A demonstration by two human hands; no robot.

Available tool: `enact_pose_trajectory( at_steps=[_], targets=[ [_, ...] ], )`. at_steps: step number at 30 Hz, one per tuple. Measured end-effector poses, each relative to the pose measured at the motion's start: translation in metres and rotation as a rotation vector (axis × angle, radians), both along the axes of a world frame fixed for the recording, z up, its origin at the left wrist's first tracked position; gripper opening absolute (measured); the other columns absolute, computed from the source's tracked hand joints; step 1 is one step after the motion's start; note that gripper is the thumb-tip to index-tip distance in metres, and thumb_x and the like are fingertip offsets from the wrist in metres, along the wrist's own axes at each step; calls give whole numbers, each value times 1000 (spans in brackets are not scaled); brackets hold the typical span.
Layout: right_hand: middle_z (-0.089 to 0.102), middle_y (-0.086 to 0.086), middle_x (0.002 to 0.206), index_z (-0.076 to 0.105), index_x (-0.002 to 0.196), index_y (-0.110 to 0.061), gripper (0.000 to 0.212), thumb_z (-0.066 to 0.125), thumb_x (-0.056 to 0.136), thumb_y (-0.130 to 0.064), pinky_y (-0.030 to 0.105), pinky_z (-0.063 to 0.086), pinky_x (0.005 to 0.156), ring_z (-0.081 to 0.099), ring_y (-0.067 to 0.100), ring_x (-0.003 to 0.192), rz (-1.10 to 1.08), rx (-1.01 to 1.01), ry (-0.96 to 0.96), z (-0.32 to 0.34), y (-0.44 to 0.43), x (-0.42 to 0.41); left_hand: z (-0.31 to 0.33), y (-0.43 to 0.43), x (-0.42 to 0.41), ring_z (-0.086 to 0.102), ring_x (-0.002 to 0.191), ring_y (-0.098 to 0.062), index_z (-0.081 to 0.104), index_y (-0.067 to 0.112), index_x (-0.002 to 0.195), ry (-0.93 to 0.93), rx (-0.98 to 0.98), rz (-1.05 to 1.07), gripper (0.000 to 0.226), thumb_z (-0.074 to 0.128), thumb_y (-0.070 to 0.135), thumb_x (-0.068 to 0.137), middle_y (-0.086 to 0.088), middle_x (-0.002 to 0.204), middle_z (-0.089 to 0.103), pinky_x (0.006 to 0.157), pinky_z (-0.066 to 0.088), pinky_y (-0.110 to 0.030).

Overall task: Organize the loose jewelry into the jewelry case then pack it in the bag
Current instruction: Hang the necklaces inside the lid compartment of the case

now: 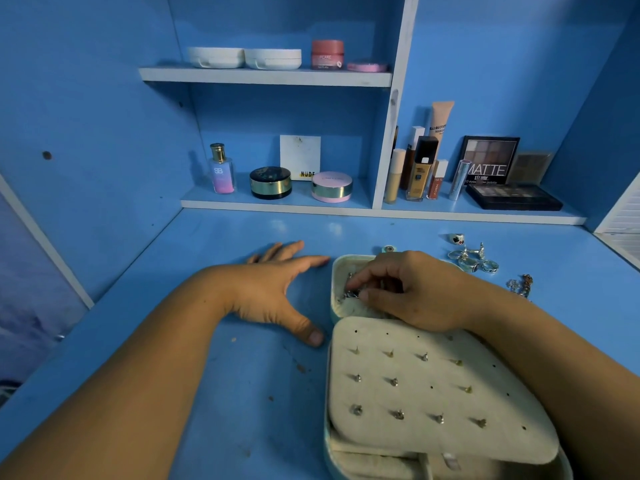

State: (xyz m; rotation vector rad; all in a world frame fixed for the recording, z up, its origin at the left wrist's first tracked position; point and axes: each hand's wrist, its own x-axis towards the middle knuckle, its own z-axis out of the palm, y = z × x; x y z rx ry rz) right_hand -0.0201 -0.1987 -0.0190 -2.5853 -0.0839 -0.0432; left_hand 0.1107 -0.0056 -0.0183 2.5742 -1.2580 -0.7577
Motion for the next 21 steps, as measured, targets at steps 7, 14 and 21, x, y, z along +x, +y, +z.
enact_pose_trajectory(
  at_steps=[7, 14, 21],
  targets=[
    [68, -17, 84, 72, 97, -31, 15, 64, 89, -21, 10, 45, 65, 60, 0, 75, -10, 75, -70, 2, -1, 0, 2, 1, -1, -21, 146, -10, 5, 56, 147, -4, -2, -2, 118, 82, 61, 58, 18, 159, -19, 120, -6, -42],
    [66, -16, 77, 72, 88, -29, 9, 73, 80, -34, 10, 43, 59, 57, -2, 69, 7, 74, -43, 4, 1, 0, 3, 1, -1, -20, 146, -10, 5, 56, 147, -8, 1, -1, 117, 82, 60, 59, 18, 159, -19, 120, -5, -42],
    [63, -20, 67, 67, 79, -29, 6, 72, 82, -31, 11, 43, 58, 53, -4, 61, 24, 130, 41, 5, 2, 0, 3, 0, -2, -19, 146, -10, 6, 58, 146, -1, -1, 9, 118, 82, 61, 57, 19, 159, -18, 120, -3, -42]
  ],
)
